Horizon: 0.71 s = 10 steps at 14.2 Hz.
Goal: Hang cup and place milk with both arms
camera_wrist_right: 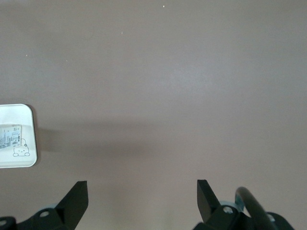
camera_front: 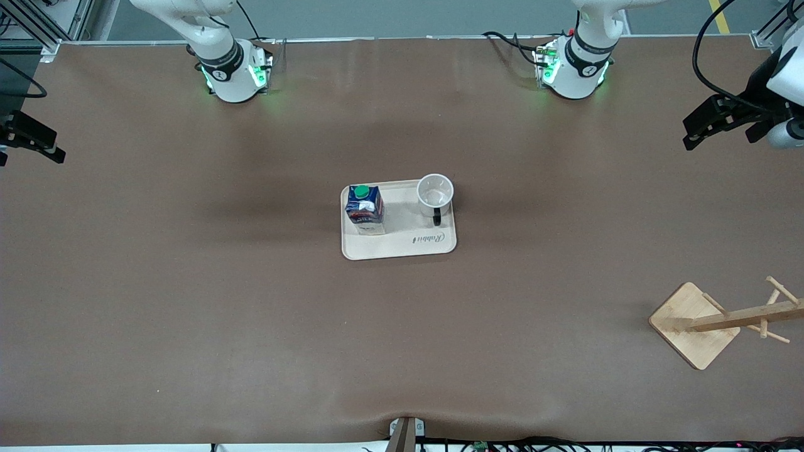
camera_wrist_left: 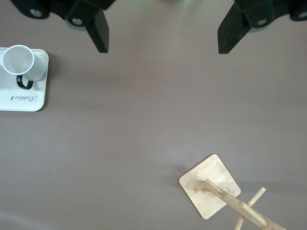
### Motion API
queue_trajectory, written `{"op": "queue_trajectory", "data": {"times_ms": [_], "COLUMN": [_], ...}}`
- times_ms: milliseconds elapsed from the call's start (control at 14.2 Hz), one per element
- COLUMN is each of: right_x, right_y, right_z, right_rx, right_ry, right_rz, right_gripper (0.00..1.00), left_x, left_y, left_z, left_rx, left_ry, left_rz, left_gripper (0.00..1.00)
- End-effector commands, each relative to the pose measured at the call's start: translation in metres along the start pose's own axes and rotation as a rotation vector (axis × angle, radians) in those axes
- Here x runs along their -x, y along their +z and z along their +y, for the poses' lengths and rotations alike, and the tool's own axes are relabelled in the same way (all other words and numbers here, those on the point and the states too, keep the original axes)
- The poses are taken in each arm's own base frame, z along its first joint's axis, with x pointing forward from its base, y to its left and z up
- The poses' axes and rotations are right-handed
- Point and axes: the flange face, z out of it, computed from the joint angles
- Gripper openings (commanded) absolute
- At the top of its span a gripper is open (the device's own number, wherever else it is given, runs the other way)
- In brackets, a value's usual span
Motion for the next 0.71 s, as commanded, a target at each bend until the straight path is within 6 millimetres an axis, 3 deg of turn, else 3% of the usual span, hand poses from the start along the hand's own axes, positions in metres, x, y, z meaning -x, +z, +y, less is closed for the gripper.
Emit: {"op": "queue_trajectory", "data": {"times_ms": [0, 212, 353, 495, 636], "right_x": [-0.002, -0.002, -0.002, -0.001, -0.002], "right_y": [-0.003, -0.003, -0.003, -0.004, -0.003], "right_z": [0.004, 0.004, 0.004, 0.004, 0.004], "right_rx": [0.000, 0.000, 0.000, 0.000, 0.000], "right_ry": [-0.002, -0.002, -0.002, -0.002, -0.002], "right_rz": [-0.002, -0.002, -0.002, -0.001, -0.002], "right_gripper": [1.00, 1.00, 1.00, 1.00, 1.00], "left_x": [-0.004, -0.010, -0.020, -0.030, -0.023], "left_y": [-0.003, 0.008, 0.029, 0.063, 0.093], "left_z": [-0.001, 0.008, 0.018, 0.047, 0.079], "left_rx": [0.013, 0.006, 0.019, 0.038, 0.079], "left_ry": [0.005, 0.010, 0.024, 0.070, 0.084], "left_rz": [-0.004, -0.023, -0.060, -0.105, -0.125], "left_gripper": [1.00, 1.00, 1.00, 1.00, 1.00]}}
